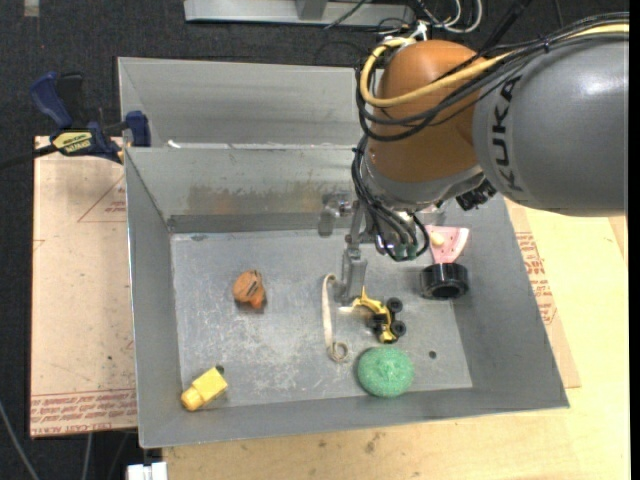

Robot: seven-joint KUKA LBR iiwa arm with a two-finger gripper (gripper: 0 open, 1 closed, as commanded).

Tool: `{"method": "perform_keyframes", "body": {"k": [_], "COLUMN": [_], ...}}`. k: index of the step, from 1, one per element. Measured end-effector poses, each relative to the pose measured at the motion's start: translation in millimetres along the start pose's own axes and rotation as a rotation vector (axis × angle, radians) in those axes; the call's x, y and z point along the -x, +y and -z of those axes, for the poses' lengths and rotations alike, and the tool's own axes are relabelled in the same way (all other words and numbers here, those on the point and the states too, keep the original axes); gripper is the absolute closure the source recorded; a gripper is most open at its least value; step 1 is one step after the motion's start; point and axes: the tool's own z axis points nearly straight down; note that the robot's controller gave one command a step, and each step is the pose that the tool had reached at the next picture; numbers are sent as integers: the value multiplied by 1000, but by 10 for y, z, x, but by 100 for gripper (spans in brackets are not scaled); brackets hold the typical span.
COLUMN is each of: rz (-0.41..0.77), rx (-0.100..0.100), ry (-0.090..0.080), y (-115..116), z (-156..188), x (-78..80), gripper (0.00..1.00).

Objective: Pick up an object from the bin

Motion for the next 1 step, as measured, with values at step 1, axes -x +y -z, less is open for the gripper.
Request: {"method": "perform_keyframes", "body": {"k": [1], "rz": [-1], "rx": [1], "ry": [-8], "y": [-3], "z": [48], "x": [15], "gripper": [0]}}
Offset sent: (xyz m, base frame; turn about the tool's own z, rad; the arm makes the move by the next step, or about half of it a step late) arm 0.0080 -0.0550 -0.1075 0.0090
